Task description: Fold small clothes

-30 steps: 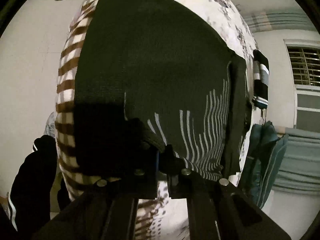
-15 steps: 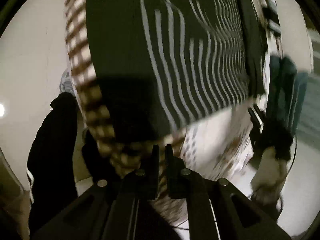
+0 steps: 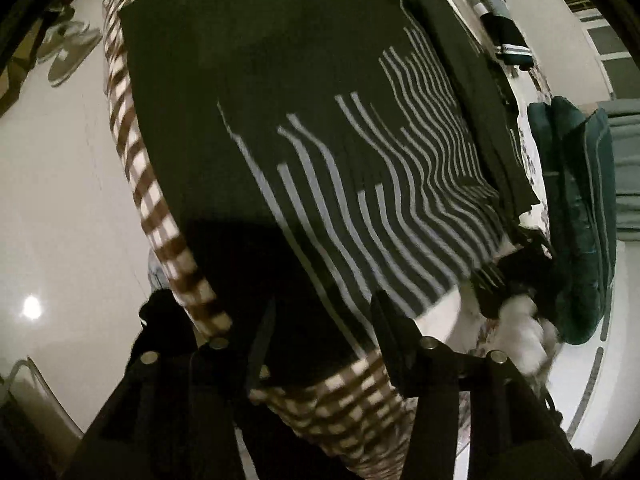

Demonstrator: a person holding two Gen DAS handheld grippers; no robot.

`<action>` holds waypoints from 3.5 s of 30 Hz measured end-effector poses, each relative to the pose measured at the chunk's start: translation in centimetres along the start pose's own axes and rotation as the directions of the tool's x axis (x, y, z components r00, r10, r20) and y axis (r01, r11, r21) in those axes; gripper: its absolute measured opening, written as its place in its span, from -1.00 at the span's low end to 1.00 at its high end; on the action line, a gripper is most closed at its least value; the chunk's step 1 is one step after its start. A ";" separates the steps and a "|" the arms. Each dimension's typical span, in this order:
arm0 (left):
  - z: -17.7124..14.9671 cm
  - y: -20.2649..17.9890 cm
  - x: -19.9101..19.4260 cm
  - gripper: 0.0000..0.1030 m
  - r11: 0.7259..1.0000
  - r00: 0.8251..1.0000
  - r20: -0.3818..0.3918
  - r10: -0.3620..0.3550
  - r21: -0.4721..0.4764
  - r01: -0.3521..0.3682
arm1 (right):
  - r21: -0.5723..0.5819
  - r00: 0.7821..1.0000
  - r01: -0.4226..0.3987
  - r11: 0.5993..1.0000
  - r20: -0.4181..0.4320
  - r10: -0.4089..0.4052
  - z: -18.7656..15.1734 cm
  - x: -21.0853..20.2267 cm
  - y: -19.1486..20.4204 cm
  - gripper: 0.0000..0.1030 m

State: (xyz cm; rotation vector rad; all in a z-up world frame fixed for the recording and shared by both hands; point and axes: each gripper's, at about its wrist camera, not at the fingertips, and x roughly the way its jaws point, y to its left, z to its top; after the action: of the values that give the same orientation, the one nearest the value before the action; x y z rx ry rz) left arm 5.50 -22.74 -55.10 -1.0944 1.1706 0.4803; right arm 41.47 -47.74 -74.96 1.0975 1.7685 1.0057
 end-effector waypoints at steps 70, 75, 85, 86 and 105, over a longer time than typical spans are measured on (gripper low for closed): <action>-6.3 -14.1 5.3 -0.92 0.640 0.988 -0.006 0.153 0.762 -0.095 | 0.021 0.741 0.628 0.778 0.290 -0.606 21.5 -13.2 12.4 -0.83; -1.2 -13.0 -0.8 -0.92 0.739 0.996 0.037 0.082 0.668 -0.085 | -0.052 0.727 0.663 0.746 0.280 -0.627 19.9 -11.4 17.2 -0.83; 12.3 -6.6 -9.6 -0.93 0.867 0.994 0.111 -0.025 0.496 -0.033 | -0.151 0.652 0.753 0.641 0.308 -0.693 19.8 1.4 32.2 -0.83; 13.6 -5.7 -9.9 -0.93 0.874 0.994 0.109 -0.029 0.485 -0.028 | -0.153 0.643 0.760 0.631 0.313 -0.699 20.0 3.2 33.3 -0.83; 28.9 12.7 -0.8 -0.60 0.975 0.987 -0.155 -0.049 0.206 0.081 | -0.028 0.513 0.856 0.516 0.172 -0.841 32.3 34.6 31.1 -0.30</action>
State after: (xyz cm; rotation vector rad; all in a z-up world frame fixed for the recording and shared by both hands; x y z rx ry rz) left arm 9.27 8.17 -60.16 -0.9925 1.2812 0.2190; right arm 69.52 0.60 -65.83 0.0921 1.7750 0.3618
